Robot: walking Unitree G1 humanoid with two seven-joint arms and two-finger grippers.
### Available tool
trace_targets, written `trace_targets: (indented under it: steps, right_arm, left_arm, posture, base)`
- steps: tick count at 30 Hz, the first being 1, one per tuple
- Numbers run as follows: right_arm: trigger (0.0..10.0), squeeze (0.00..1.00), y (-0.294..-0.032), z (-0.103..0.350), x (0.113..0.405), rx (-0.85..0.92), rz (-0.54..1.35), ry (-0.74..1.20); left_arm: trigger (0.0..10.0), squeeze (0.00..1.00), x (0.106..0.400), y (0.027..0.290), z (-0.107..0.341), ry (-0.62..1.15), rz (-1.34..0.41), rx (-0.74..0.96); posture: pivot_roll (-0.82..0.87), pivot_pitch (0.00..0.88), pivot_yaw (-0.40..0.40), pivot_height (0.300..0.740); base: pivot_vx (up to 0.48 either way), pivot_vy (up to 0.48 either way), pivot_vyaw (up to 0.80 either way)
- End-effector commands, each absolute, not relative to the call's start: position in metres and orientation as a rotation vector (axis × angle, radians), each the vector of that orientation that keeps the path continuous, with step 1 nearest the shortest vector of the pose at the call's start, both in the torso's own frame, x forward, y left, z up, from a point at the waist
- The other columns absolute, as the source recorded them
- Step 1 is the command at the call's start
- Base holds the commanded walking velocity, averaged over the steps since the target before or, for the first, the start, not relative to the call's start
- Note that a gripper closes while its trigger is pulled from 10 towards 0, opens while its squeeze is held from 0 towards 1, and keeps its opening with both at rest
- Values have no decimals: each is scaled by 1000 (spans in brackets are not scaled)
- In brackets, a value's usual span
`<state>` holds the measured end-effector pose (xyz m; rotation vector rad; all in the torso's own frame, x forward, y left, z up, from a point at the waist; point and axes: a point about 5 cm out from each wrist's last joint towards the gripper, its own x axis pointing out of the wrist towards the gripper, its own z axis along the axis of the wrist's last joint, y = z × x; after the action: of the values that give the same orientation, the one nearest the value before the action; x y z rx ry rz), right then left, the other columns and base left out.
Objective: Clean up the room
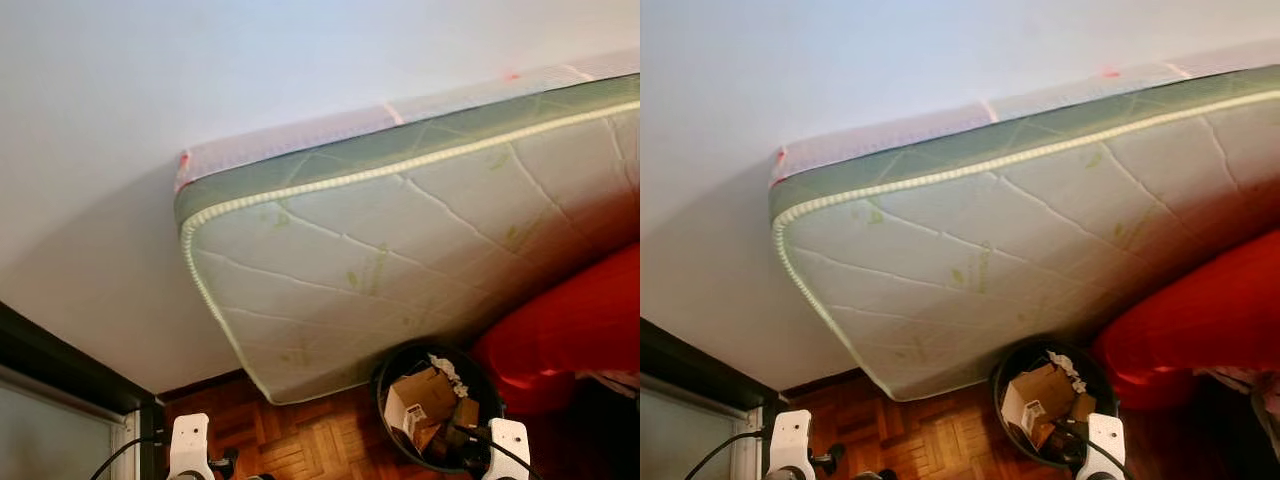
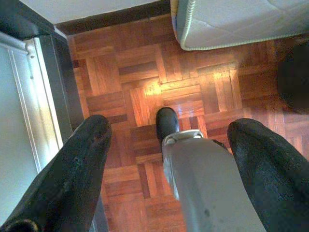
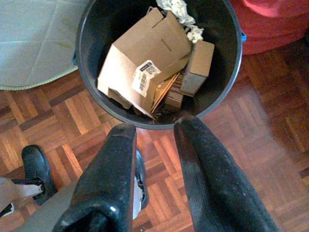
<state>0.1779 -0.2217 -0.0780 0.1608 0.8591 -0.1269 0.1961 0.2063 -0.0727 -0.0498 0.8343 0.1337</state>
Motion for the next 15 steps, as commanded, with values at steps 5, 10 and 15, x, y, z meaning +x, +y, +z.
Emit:
trace_targets:
  steps: [5, 10, 15]
  right_arm:
    - [10000, 0, -220, -82, 171, 170, -128, 887]
    - [10000, 0, -220, -82, 171, 172, -131, 887]
    - [10000, 0, -219, -82, 171, 173, -130, 888]
  left_arm:
    - [10000, 0, 187, 210, -77, 859, 149, -48]
    - [10000, 0, 187, 210, -77, 865, 145, -47]
    - [10000, 0, 187, 212, -76, 858, 138, -22]
  posture:
    - [-53, 180, 20, 740]
    - [-55, 185, 23, 740]
    - [-50, 188, 26, 740]
  base:
    - [0, -362, -756]
    - [0, 0, -756]
    - [0, -148, -756]
